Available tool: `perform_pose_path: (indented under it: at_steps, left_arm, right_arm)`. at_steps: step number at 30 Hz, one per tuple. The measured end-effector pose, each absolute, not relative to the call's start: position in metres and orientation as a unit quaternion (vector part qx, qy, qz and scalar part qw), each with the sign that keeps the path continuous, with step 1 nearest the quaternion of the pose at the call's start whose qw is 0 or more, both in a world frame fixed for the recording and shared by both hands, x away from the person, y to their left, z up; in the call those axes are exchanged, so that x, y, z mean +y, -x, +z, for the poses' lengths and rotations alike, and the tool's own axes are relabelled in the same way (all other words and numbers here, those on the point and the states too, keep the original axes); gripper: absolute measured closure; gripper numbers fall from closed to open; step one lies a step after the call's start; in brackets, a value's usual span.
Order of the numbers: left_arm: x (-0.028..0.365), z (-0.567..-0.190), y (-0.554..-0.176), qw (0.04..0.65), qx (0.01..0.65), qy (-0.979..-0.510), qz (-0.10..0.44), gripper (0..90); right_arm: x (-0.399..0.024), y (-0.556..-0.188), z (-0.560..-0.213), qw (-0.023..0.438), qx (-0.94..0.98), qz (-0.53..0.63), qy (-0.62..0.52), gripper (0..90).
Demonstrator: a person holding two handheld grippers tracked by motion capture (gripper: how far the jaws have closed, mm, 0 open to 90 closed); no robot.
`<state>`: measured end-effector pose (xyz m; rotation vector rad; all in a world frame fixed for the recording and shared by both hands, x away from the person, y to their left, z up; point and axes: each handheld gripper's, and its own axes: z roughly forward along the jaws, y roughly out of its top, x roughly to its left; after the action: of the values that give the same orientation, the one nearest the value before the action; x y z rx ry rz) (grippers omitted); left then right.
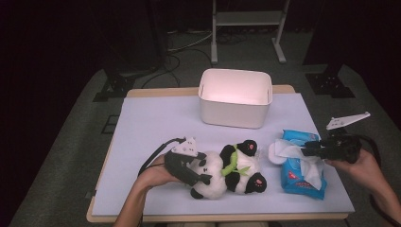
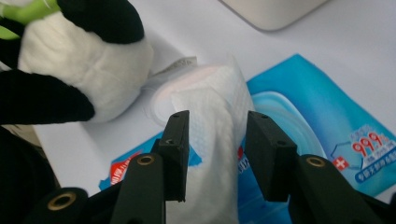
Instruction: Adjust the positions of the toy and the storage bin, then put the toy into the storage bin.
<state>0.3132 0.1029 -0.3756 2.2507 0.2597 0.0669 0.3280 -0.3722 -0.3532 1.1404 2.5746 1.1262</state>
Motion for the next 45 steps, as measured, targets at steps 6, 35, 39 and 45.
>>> perform_pose_path:
  at_steps: [6,35,39,45]
  left_arm:
    - [0.104,-0.374,-0.313,0.427,0.103,-0.898,0.024,23.5]
    - [0.157,-0.359,-0.322,0.451,0.155,-0.877,0.066,17.9]
    - [0.162,-0.359,-0.323,0.452,0.158,-0.876,0.067,17.9]
    - [0.169,-0.361,-0.323,0.440,0.166,-0.880,0.070,17.9]
  right_arm:
    - [-0.364,-0.333,-0.340,0.060,0.852,0.377,-0.358,56.8]
    - [-0.259,-0.391,-0.310,0.019,0.882,0.406,-0.238,49.6]
    - [-0.241,-0.397,-0.306,0.017,0.887,0.404,-0.221,49.6]
    - [-0.224,-0.406,-0.303,0.008,0.892,0.404,-0.203,49.6]
